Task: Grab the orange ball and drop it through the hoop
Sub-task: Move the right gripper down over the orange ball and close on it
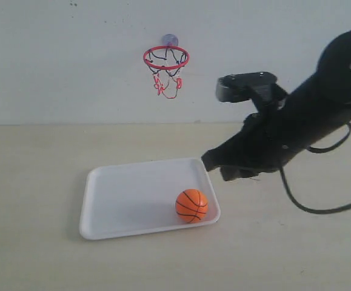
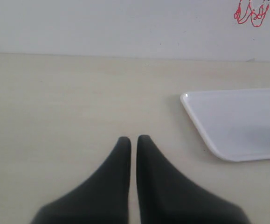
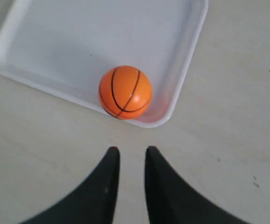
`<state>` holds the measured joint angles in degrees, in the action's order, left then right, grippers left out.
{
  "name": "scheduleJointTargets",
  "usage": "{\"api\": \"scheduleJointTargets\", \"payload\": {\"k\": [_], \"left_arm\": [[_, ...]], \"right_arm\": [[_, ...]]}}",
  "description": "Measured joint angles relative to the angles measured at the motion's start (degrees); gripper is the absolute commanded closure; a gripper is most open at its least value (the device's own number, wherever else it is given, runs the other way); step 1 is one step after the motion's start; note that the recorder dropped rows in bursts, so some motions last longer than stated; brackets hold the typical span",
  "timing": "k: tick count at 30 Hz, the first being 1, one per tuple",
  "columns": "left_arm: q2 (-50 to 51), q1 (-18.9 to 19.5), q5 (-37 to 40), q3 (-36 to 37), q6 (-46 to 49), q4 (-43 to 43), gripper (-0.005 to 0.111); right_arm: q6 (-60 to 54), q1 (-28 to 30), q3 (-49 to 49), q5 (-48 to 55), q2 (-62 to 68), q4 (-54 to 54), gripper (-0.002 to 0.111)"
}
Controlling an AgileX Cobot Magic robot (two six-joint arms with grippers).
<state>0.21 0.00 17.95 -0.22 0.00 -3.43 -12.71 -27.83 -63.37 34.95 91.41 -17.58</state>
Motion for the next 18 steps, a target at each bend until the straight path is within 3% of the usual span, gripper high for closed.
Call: {"api": "scheduleJointTargets", "payload": {"k": [2, 8, 18], "left_arm": [[0.0, 0.0, 0.0, 0.0, 0.0, 0.0, 0.103], [0.0, 0.0, 0.0, 0.0, 0.0, 0.0, 0.103], [0.0, 0.0, 0.0, 0.0, 0.0, 0.0, 0.103]], "right_arm": [[1.2, -1.1, -5.2, 0.2, 5.6, -0.2, 0.039], [4.1, -1.3, -13.8, 2.9, 15.5, -0.7, 0.041], [6.1, -1.3, -16.3, 5.0, 22.4, -0.9, 0.041]]}}
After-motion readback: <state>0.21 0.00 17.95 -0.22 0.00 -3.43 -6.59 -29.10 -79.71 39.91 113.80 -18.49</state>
